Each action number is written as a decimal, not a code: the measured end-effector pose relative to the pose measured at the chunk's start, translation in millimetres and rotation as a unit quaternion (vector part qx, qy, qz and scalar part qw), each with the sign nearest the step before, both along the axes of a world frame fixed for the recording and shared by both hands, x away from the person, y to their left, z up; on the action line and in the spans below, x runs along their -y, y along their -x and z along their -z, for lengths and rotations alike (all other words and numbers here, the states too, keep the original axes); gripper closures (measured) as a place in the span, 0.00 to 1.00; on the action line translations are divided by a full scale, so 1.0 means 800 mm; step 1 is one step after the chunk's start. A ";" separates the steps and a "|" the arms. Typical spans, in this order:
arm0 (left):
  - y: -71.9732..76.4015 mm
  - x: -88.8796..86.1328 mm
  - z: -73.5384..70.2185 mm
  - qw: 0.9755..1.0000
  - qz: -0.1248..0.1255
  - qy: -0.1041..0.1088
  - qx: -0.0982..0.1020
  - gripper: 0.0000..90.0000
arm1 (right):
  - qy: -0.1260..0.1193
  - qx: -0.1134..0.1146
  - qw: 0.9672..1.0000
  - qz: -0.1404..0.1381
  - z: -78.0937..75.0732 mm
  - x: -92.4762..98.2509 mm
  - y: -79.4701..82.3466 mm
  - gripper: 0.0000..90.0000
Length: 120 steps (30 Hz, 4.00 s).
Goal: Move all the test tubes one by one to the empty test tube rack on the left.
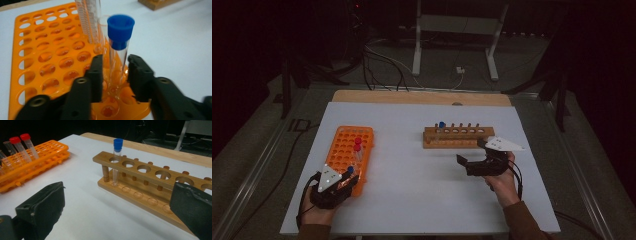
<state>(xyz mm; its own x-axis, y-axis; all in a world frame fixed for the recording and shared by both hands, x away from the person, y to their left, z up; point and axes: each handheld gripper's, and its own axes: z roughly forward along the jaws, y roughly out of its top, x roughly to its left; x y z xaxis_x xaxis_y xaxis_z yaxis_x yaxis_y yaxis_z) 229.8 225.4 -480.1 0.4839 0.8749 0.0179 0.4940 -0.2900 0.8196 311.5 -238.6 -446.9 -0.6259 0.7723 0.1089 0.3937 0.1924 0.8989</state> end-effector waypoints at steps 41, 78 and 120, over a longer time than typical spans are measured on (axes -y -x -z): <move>-0.032 0.105 -0.049 0.994 0.029 0.061 0.081 0.02 | 0.020 -0.006 1.000 0.003 -0.022 -0.053 -0.063 0.02; -0.033 0.131 -0.031 0.994 0.060 0.068 0.056 0.00 | 0.056 -0.025 0.998 0.005 0.017 -0.104 -0.119 0.85; -0.039 0.137 -0.028 0.995 0.063 0.067 0.048 0.00 | 0.007 0.032 0.999 -0.016 -0.047 -0.075 -0.077 0.86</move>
<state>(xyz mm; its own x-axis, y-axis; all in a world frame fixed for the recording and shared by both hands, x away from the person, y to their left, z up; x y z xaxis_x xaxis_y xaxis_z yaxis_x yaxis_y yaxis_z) 261.0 115.7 -457.6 0.5916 0.8051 -0.0425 0.3780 -0.2304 0.8967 372.9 -178.4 -409.5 -0.6549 0.7535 0.0573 0.3296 0.2166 0.9189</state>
